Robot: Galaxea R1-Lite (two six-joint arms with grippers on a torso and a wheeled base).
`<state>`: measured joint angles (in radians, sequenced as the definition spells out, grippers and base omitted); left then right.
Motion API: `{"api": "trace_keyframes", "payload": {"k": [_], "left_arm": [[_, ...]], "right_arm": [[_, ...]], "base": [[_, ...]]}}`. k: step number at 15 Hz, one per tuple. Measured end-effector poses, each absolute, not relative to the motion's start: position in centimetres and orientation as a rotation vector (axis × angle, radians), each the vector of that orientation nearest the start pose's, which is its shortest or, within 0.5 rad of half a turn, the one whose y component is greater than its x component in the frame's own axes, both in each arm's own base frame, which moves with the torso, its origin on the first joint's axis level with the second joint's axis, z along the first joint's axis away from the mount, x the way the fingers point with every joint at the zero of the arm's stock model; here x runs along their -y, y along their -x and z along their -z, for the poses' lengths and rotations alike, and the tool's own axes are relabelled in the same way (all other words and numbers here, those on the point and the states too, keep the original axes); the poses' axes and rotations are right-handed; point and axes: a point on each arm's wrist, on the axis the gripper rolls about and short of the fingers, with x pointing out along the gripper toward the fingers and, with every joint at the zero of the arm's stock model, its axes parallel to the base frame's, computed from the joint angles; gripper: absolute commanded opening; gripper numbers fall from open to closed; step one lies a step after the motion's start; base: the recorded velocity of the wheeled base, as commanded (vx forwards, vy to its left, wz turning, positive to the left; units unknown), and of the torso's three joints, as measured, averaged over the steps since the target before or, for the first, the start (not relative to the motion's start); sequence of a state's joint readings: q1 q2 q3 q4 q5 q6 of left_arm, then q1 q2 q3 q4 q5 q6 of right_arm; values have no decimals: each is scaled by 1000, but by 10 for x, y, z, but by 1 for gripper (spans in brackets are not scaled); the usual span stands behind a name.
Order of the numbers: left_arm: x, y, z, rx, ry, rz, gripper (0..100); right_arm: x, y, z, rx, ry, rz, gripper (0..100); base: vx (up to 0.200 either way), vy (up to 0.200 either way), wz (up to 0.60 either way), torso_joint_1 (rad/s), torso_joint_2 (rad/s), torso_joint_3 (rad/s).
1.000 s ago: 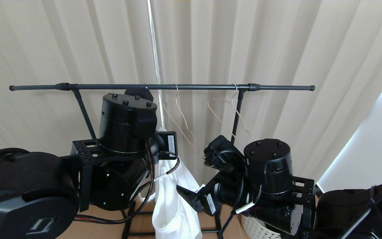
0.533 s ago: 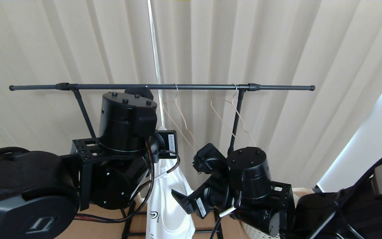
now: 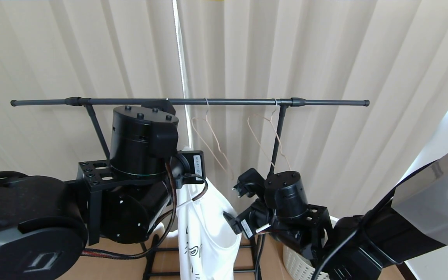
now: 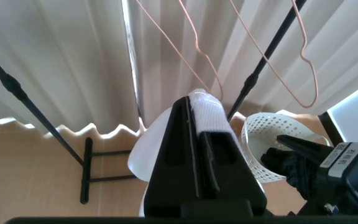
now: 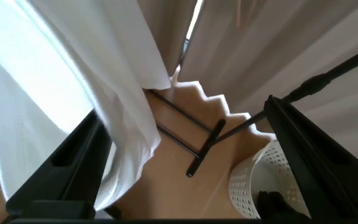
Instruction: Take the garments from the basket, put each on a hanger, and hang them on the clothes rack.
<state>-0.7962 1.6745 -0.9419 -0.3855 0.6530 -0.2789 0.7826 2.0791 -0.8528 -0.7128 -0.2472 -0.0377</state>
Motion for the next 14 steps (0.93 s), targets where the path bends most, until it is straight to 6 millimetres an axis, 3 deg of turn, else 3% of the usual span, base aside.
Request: {"api": "trace_keyframes", "payload": {"k": [5, 6, 10, 14], "left_arm": [[203, -222, -207, -270, 53, 96, 0], [203, -222, -207, -270, 53, 96, 0], [201, -221, -202, -284, 42, 92, 0], [196, -221, -192, -312, 22, 73, 0]], "right_arm": [[-243, -278, -66, -456, 305, -475, 100], [-243, -280, -65, -455, 305, -469, 0], [-239, -290, -74, -420, 276, -431, 0], [-232, -291, -100, -349, 235, -414, 0]], "base": [[0, 0, 0, 0, 0, 0], [0, 0, 0, 0, 0, 0], [0, 0, 0, 0, 0, 0], [0, 0, 0, 0, 0, 0]]}}
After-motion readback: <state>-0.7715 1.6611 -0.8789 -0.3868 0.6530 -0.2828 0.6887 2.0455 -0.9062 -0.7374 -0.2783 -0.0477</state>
